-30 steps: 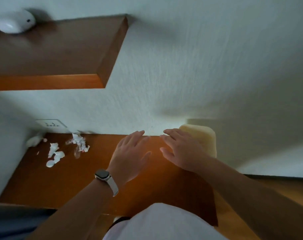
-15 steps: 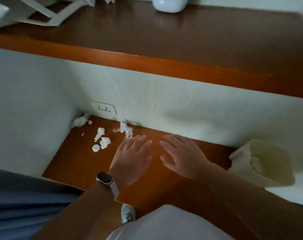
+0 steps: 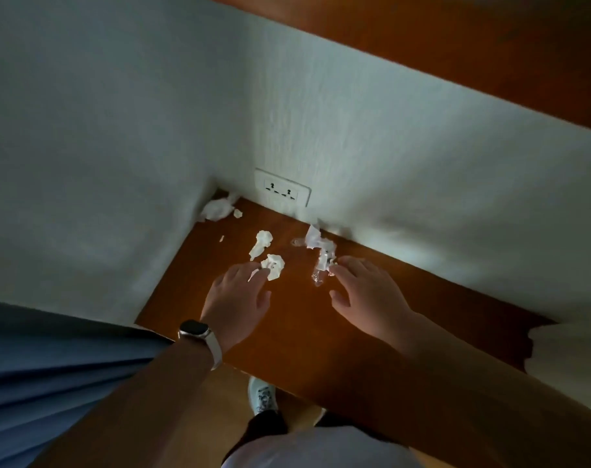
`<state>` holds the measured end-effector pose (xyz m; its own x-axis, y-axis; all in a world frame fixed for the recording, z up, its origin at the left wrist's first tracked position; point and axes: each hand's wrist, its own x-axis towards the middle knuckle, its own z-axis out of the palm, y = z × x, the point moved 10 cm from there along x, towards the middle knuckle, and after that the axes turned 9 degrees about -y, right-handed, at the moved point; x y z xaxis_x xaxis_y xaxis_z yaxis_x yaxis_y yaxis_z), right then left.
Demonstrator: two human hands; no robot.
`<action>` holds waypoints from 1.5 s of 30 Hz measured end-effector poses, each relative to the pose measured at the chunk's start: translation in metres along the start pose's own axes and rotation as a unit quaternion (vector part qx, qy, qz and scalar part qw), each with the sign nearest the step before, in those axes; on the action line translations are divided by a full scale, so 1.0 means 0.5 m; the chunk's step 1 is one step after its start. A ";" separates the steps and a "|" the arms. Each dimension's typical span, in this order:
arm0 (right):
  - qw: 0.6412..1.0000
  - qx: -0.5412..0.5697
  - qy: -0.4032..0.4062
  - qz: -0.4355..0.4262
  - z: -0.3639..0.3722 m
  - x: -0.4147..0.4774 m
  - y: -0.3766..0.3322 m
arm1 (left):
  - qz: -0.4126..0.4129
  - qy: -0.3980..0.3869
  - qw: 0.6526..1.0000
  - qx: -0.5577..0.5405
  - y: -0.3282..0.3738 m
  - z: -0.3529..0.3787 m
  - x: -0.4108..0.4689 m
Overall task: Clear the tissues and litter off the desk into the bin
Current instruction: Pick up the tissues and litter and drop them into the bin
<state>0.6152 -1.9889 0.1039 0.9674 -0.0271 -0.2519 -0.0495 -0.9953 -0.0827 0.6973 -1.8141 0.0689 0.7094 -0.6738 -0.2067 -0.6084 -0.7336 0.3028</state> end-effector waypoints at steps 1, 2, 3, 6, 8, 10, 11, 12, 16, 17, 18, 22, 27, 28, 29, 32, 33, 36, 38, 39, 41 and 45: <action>1.000 0.001 -0.005 0.008 0.009 0.014 0.007 | -0.010 -0.005 1.000 -0.008 -0.017 0.012 0.008; 1.000 0.003 -0.010 0.014 0.017 0.029 0.016 | -0.018 -0.010 1.000 -0.014 -0.031 0.024 0.016; 1.000 0.006 -0.013 0.019 0.024 0.043 0.025 | -0.024 -0.013 0.999 -0.020 -0.041 0.035 0.024; 0.999 0.037 -0.008 0.026 0.041 0.090 0.051 | -0.043 -0.019 0.998 -0.044 -0.060 0.063 0.047; 0.997 0.066 -0.011 0.047 0.055 0.122 0.071 | -0.054 -0.021 0.997 -0.055 -0.067 0.078 0.053; 0.993 0.088 -0.020 0.078 0.071 0.148 0.089 | -0.055 -0.015 0.997 -0.058 -0.068 0.085 0.051; 0.991 0.097 -0.025 0.091 0.080 0.158 0.093 | -0.053 -0.009 0.997 -0.058 -0.068 0.087 0.047; 0.988 0.109 -0.034 0.102 0.089 0.167 0.095 | -0.052 -0.004 0.997 -0.058 -0.068 0.089 0.043; 0.977 0.161 -0.075 0.115 0.128 0.187 0.087 | -0.051 0.011 0.996 -0.067 -0.072 0.090 0.029; 0.977 0.162 -0.079 0.113 0.134 0.189 0.084 | -0.050 0.017 0.996 -0.067 -0.072 0.089 0.026; 0.977 0.163 -0.080 0.111 0.138 0.190 0.081 | -0.048 0.020 0.996 -0.067 -0.071 0.088 0.024; 0.979 0.153 -0.085 0.102 0.148 0.171 0.067 | -0.031 0.042 0.995 -0.082 -0.061 0.073 0.011; 0.981 0.147 -0.073 0.107 0.120 0.113 0.060 | -0.005 0.076 0.992 -0.099 -0.032 0.027 -0.010; 0.981 0.149 -0.062 0.111 0.106 0.098 0.063 | 0.000 0.078 0.992 -0.100 -0.024 0.018 -0.012; 0.980 0.153 -0.048 0.116 0.090 0.083 0.068 | 0.007 0.078 0.992 -0.102 -0.014 0.010 -0.013; 0.974 0.177 0.000 0.140 0.036 0.024 0.095 | 0.036 0.074 0.992 -0.098 0.026 -0.014 -0.010; 0.972 0.185 0.016 0.147 0.018 0.001 0.106 | 0.047 0.075 0.991 -0.097 0.044 -0.024 -0.007; 0.963 0.197 0.054 0.178 -0.023 -0.069 0.145 | 0.092 0.087 0.987 -0.097 0.111 -0.055 0.003; 0.955 0.203 0.071 0.203 -0.042 -0.116 0.176 | 0.126 0.094 0.983 -0.099 0.166 -0.071 0.010; 0.951 0.206 0.079 0.215 -0.049 -0.139 0.192 | 0.140 0.096 0.980 -0.099 0.192 -0.076 0.012; 0.943 0.216 0.100 0.232 -0.061 -0.187 0.225 | 0.165 0.100 0.976 -0.099 0.248 -0.081 0.014; 0.928 0.235 0.132 0.257 -0.072 -0.281 0.298 | 0.207 0.100 0.970 -0.086 0.366 -0.074 0.015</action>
<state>0.4809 -2.1368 0.1616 0.8102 -0.5703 -0.1353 -0.5641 -0.6958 -0.4447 0.6045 -1.9504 0.1575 0.4825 -0.8640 0.1442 -0.7995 -0.3672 0.4753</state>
